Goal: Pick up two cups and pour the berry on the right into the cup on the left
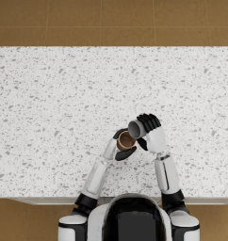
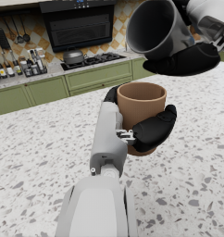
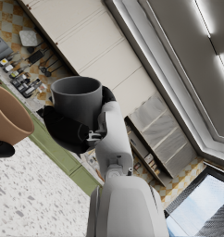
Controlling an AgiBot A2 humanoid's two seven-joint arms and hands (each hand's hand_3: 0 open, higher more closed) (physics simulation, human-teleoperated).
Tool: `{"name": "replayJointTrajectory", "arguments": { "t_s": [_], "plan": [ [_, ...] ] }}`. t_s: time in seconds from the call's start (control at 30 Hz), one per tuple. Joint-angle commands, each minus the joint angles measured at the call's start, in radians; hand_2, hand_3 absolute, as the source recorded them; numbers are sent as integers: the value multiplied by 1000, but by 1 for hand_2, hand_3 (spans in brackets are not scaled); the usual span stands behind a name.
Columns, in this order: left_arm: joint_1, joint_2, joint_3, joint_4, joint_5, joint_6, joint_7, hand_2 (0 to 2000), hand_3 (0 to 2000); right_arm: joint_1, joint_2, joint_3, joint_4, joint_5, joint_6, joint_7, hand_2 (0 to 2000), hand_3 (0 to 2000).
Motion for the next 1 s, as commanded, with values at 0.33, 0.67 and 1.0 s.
{"name": "replayJointTrajectory", "arguments": {
  "t_s": [0.33, 0.67, 1.0],
  "plan": [
    [21, 17, -4, 11, 0, 0, 0, 2000, 1280, 5, -12, -3, 25, 297, 5, 2, 2000, 1280],
    [82, -39, 55, 44, 0, -2, 1, 2000, 1280, 1, -19, 7, 85, 337, 4, 3, 2000, 1280],
    [95, -18, 30, 71, 0, -2, -1, 2000, 1280, -6, -26, -2, 91, 435, 4, 2, 2000, 1280]
  ]
}}
